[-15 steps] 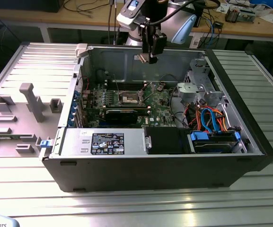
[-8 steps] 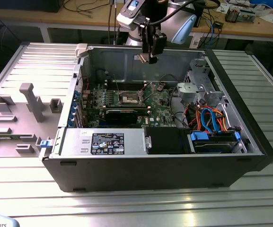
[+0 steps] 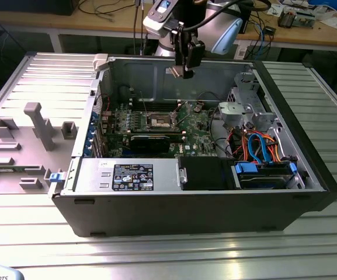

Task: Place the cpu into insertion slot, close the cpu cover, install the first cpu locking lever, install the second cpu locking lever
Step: 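Place the cpu into insertion slot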

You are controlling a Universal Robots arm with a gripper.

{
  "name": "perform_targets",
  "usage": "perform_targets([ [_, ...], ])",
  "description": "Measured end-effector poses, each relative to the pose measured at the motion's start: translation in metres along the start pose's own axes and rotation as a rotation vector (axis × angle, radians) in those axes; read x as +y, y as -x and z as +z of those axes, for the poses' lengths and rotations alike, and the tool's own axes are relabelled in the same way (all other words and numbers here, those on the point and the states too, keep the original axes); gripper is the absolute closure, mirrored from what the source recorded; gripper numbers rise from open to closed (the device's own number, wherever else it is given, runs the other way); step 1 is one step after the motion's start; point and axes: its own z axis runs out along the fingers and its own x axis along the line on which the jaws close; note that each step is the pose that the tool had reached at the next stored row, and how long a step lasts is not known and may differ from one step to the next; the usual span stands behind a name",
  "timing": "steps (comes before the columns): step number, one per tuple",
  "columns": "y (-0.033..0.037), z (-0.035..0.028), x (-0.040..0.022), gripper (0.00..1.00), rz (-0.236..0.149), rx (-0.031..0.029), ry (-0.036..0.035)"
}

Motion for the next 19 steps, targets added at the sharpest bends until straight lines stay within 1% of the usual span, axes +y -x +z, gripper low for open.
perform_targets([
  [3, -0.0012, 0.0019, -0.0048, 0.46, 0.012, -0.0011, 0.0003],
  [5, -0.0013, 0.0071, -0.0059, 0.46, 0.049, -0.0043, 0.0011],
  [7, -0.0013, 0.01, -0.0062, 0.46, 0.081, -0.0073, 0.0016],
  [8, -0.0012, 0.012, -0.0064, 0.46, 0.106, -0.0096, 0.0021],
  [10, -0.0012, 0.0137, -0.0065, 0.46, 0.138, -0.0124, 0.0026],
  [12, -0.0012, 0.0151, -0.0067, 0.46, 0.18, -0.016, 0.0036],
  [13, -0.0011, 0.0153, -0.0067, 0.46, 0.192, -0.0171, 0.0038],
  [19, -0.0012, 0.0153, -0.0067, 0.46, 0.195, -0.0173, 0.0038],
])
